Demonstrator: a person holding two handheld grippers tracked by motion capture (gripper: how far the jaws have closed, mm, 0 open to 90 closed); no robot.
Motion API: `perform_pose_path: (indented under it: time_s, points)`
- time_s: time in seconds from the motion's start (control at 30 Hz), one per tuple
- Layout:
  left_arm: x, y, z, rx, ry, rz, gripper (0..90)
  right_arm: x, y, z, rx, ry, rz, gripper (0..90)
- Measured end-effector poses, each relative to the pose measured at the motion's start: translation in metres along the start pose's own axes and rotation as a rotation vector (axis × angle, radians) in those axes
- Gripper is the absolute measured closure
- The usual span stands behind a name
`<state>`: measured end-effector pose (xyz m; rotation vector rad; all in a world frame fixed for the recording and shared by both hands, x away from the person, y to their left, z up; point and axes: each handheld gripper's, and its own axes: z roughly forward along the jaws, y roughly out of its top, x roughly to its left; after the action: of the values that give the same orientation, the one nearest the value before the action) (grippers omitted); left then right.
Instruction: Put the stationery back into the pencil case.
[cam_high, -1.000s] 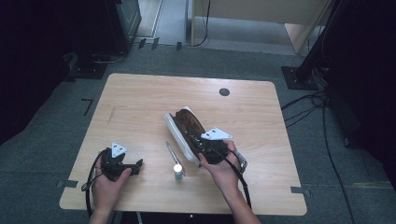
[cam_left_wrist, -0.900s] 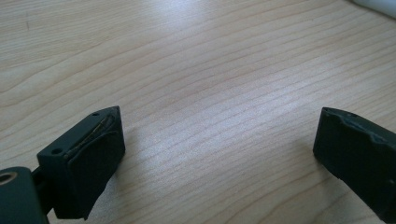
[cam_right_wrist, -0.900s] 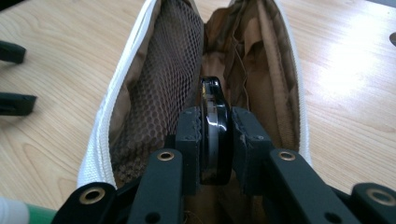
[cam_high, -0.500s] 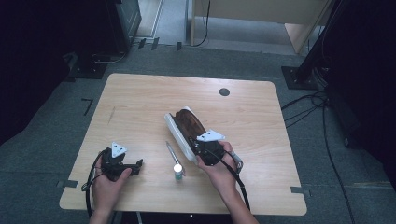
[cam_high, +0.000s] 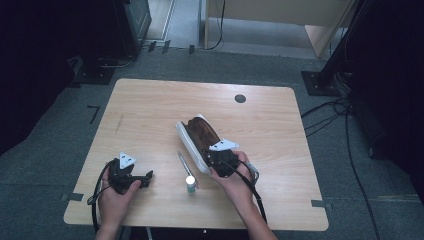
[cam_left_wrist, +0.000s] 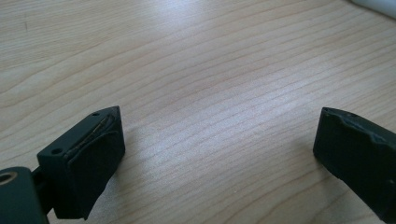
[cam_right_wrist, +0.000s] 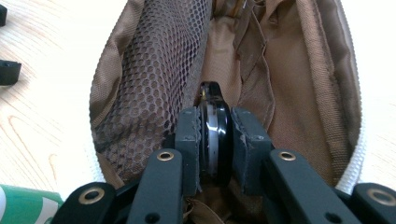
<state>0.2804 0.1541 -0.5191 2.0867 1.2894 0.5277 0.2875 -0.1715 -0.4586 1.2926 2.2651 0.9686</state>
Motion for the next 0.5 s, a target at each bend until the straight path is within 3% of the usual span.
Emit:
perform_pose_path:
  time_s: [0.5]
  points:
    - [0.0, 0.0, 0.0, 0.0, 0.0, -0.001, 2.2, -0.0009, -0.0002, 0.0003, 0.005, 0.0, -0.004, 73.9]
